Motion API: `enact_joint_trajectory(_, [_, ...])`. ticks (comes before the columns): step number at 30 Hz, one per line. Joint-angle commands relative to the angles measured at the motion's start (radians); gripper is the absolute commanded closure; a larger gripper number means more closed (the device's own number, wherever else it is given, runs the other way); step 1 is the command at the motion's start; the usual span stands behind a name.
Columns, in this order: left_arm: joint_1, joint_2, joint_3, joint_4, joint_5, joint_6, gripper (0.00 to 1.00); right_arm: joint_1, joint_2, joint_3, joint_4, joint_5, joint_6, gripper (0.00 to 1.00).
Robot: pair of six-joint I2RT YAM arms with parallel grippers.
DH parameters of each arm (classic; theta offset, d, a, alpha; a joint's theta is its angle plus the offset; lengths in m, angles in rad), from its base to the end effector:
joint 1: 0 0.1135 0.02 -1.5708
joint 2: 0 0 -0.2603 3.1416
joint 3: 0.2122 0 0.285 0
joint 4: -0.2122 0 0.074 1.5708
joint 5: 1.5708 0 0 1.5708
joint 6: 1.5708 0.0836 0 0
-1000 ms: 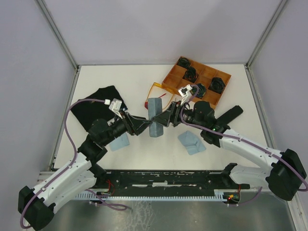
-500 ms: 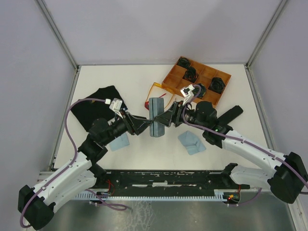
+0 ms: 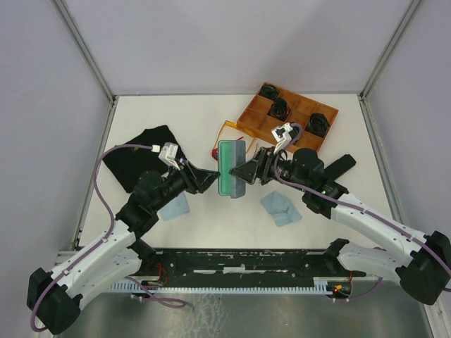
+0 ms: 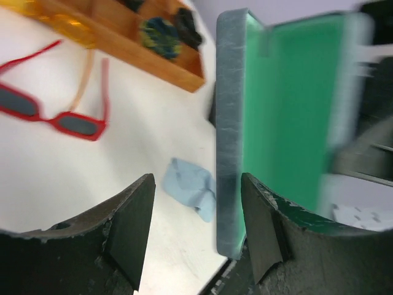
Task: Organize the sunglasses
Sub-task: Open the sunglasses case.
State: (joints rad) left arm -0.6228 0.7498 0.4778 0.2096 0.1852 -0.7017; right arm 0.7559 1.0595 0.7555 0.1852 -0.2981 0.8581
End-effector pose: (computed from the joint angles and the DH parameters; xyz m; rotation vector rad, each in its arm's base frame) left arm 0.2102 -0.1699 0.2641 0.0839 1.7626 -1.1443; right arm 0.2227 0.2437 0.2961 -0.1554 1.9043 1.4110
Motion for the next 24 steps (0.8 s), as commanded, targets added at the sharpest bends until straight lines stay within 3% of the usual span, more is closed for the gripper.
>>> enact_joint_trajectory(1, [0.017,0.066,-0.018,-0.178,-0.155,0.024,0.36,0.045,-0.09,0.133,0.244,-0.222,0.073,1.0])
enact_joint_trajectory(9, [0.017,0.047,-0.007,-0.195,-0.155,0.019,0.34,0.045,-0.097,0.136,0.166,-0.188,0.031,1.0])
enact_joint_trajectory(24, [0.016,-0.103,0.15,-0.31,-0.05,0.076,0.13,0.045,-0.063,0.232,-0.42,0.145,-0.276,1.0])
